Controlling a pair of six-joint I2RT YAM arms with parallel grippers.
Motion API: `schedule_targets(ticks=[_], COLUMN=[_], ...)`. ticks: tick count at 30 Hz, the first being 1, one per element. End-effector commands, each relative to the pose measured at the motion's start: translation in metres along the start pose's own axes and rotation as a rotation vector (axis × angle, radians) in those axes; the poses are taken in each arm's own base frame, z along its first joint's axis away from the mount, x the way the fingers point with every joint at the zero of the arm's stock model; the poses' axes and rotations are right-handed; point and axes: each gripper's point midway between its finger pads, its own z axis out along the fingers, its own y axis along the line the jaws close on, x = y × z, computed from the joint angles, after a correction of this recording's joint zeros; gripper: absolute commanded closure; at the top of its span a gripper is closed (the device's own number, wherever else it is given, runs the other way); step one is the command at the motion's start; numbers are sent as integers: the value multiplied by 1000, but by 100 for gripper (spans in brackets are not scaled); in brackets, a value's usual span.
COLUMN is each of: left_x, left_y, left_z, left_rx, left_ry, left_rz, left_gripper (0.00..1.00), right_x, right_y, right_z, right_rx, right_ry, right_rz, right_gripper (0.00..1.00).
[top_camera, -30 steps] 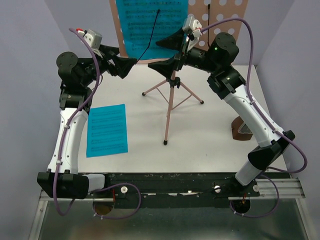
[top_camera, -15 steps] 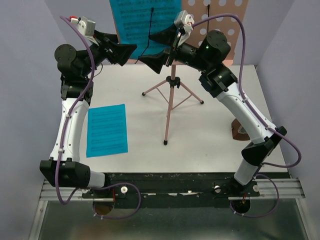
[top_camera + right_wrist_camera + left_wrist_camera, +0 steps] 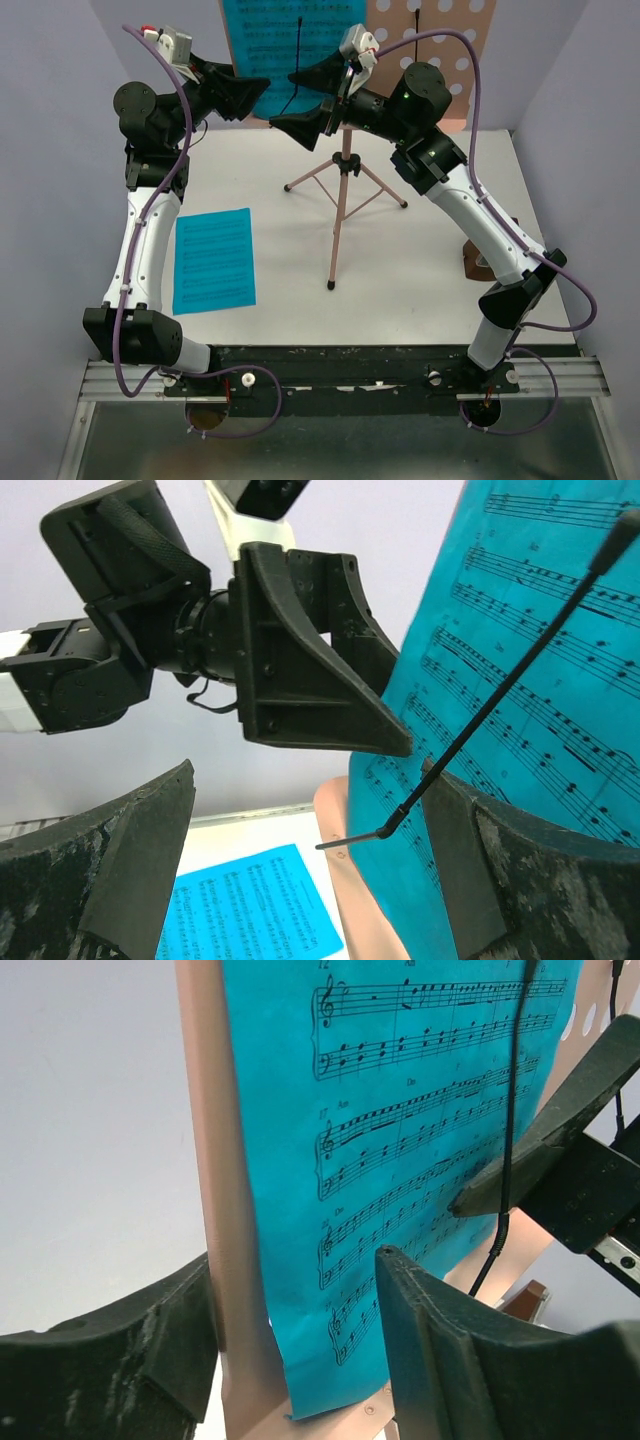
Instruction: Pack up the instrument practice props
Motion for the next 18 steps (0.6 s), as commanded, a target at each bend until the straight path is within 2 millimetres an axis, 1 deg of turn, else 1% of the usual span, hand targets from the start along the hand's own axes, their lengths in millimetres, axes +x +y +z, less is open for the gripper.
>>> schedule_targets(ticks=[1, 6, 10, 16, 17, 18], left_x=[-21, -24, -24, -26, -31, -33], left_y=[5, 11, 21, 24, 31, 30], left_z=[-2, -5, -9, -13, -19, -20], left_rx=[-48, -75, -129, -164, -188, -185], left_ry=[-49, -55, -43, -43, -49, -51], left_rz=[39, 52, 76, 98, 109, 113], left_gripper=[37, 46, 49, 50, 53, 55], right_x=[-26, -27, -28, -29, -29, -29], right_y=[27, 28, 29, 29, 28, 28], right_z=[2, 1, 0, 0, 0, 0], right_rx=[-122, -125, -130, -128, -127, -127], right_ry=[-79, -81, -82, -86, -86, -86], right_rz=[-46, -42, -42, -43, -42, -42], right_gripper=[0, 0, 0, 0, 0, 0])
